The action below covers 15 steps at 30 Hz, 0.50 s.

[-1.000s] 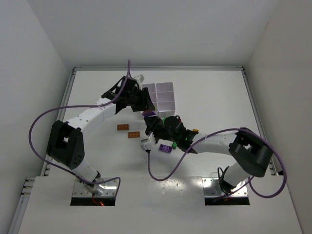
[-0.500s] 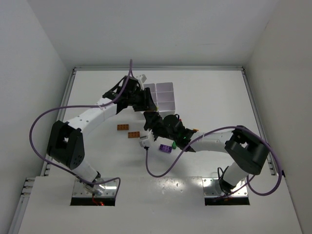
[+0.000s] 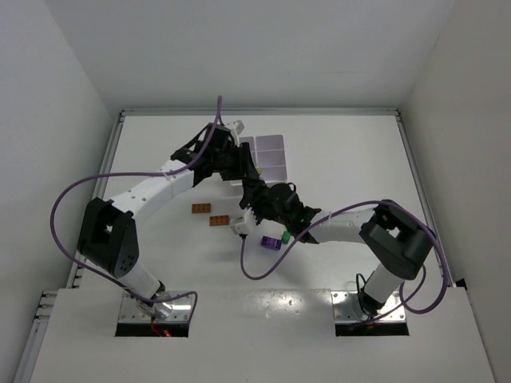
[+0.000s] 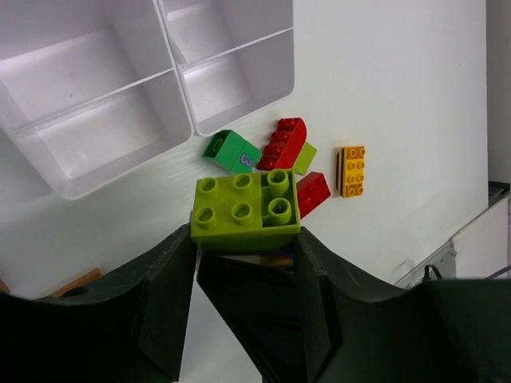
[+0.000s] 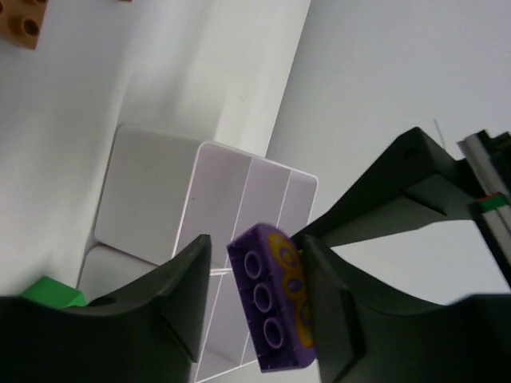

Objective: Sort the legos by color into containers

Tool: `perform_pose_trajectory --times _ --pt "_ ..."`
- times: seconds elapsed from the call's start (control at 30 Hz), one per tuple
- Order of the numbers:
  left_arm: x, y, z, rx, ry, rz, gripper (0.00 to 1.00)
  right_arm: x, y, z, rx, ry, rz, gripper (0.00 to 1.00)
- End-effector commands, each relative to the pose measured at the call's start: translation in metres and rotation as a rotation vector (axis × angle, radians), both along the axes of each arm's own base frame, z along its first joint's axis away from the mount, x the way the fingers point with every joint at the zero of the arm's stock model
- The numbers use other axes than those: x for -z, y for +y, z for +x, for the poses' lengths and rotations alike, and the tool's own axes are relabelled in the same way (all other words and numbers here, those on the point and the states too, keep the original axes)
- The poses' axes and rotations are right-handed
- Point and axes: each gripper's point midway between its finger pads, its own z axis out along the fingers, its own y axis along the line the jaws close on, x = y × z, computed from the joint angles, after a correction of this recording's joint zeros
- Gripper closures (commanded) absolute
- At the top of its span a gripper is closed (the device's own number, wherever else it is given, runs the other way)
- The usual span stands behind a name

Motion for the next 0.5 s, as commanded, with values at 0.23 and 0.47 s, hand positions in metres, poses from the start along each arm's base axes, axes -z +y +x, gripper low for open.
perform_pose_trajectory --times 0.23,0.47 --pt "-0.029 -0.012 0.000 0.031 -0.073 -0.006 1.00 -0.022 -0.006 0.031 0.054 -0.082 0.019 1.00" --pt "-0.028 -0.007 0.002 0.007 -0.081 0.012 1.00 -0.039 -0.007 0.004 -0.013 -0.029 0.087 1.00"
